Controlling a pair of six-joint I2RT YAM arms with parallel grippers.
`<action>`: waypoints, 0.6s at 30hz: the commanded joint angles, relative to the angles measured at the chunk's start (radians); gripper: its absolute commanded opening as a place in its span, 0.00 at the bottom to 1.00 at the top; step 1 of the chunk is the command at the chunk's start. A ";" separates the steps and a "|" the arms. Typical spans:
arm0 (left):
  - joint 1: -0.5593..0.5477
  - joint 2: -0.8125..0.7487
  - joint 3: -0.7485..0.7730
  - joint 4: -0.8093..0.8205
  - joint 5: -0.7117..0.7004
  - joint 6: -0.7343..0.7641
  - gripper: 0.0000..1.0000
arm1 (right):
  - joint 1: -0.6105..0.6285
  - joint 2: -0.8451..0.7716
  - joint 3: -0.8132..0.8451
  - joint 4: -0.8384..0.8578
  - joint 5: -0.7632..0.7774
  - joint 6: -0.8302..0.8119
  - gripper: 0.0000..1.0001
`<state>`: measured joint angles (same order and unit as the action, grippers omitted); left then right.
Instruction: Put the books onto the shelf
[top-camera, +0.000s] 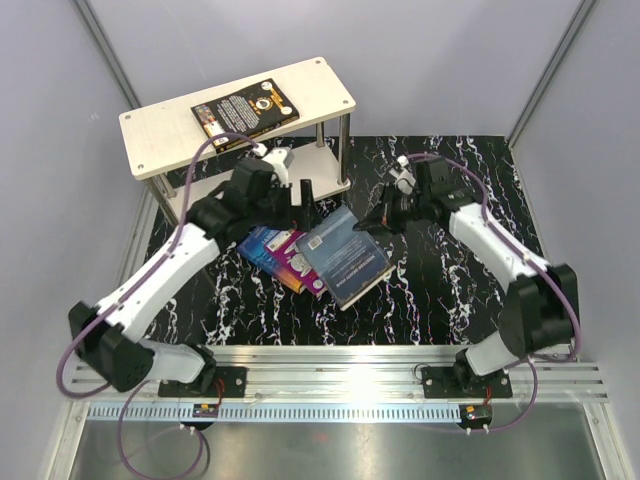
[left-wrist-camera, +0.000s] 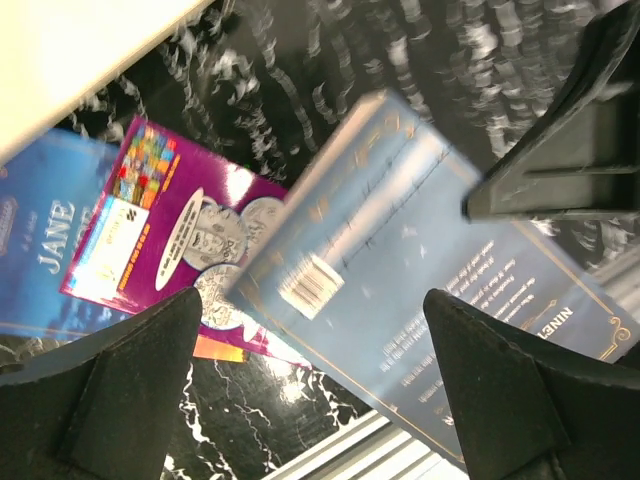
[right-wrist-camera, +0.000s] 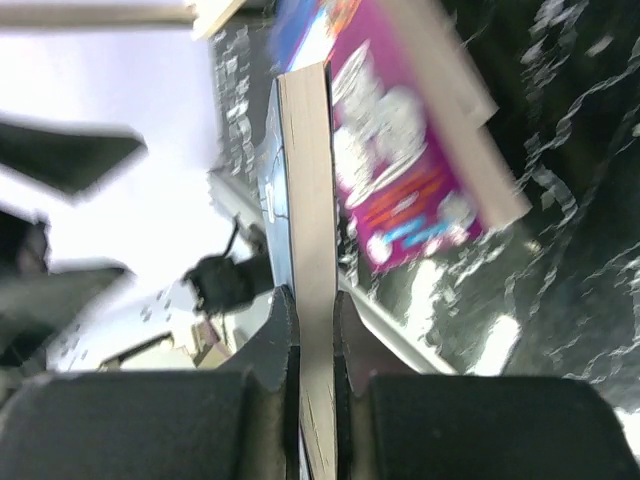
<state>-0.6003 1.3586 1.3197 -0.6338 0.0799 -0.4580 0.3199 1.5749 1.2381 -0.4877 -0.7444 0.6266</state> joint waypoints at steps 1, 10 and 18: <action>0.052 -0.091 0.010 0.016 0.192 0.108 0.98 | 0.008 -0.183 -0.101 0.043 -0.145 0.076 0.00; 0.122 -0.138 -0.086 0.230 0.693 0.064 0.97 | 0.008 -0.437 -0.164 0.092 -0.297 0.194 0.00; 0.039 -0.089 -0.096 0.252 0.811 0.029 0.89 | 0.008 -0.486 -0.130 0.192 -0.349 0.308 0.00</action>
<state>-0.5312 1.2770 1.2293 -0.4507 0.7654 -0.4030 0.3225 1.1248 1.0637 -0.4084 -0.9901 0.8215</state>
